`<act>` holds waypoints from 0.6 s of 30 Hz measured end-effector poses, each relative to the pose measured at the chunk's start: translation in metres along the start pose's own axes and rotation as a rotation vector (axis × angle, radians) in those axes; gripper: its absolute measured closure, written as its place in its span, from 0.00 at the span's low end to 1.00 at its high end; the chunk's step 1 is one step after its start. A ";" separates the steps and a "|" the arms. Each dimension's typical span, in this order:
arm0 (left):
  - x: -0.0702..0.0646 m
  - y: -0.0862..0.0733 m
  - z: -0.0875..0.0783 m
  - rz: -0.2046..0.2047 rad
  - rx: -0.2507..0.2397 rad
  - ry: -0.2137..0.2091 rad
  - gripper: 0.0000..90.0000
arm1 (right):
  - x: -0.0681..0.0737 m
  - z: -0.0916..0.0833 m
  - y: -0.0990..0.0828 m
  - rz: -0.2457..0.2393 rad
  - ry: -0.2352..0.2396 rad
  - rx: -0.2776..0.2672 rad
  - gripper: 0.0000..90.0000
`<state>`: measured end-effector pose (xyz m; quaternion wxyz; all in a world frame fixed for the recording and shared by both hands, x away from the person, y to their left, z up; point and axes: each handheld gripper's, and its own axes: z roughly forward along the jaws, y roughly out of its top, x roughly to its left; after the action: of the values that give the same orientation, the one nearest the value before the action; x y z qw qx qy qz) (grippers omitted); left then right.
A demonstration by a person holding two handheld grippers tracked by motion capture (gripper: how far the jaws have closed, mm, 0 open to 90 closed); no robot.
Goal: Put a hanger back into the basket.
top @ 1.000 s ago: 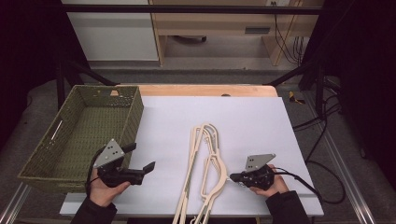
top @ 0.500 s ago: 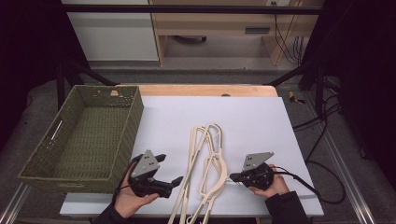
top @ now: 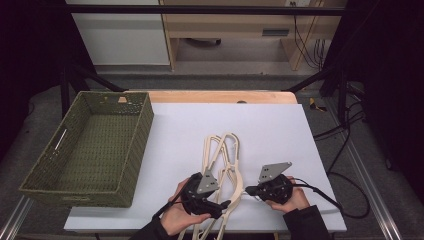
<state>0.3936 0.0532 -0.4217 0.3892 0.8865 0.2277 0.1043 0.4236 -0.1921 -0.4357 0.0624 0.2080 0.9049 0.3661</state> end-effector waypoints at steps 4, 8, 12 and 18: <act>-0.008 0.005 0.022 0.022 0.064 -0.025 0.38 | 0.001 -0.001 0.002 -0.007 -0.004 0.004 0.99; -0.011 0.007 0.035 0.041 0.104 -0.024 0.48 | 0.003 -0.001 0.003 0.005 -0.002 0.008 0.99; -0.013 0.006 0.047 0.042 0.136 -0.020 0.58 | 0.003 -0.001 0.004 -0.005 -0.002 0.006 0.99; -0.016 0.004 0.054 0.032 0.172 0.003 0.77 | 0.005 -0.001 0.005 0.000 -0.003 0.014 0.99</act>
<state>0.4008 0.0084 -0.4556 0.3097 0.9199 0.2224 0.0921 0.4204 -0.1874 -0.4308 0.0624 0.2088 0.9073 0.3596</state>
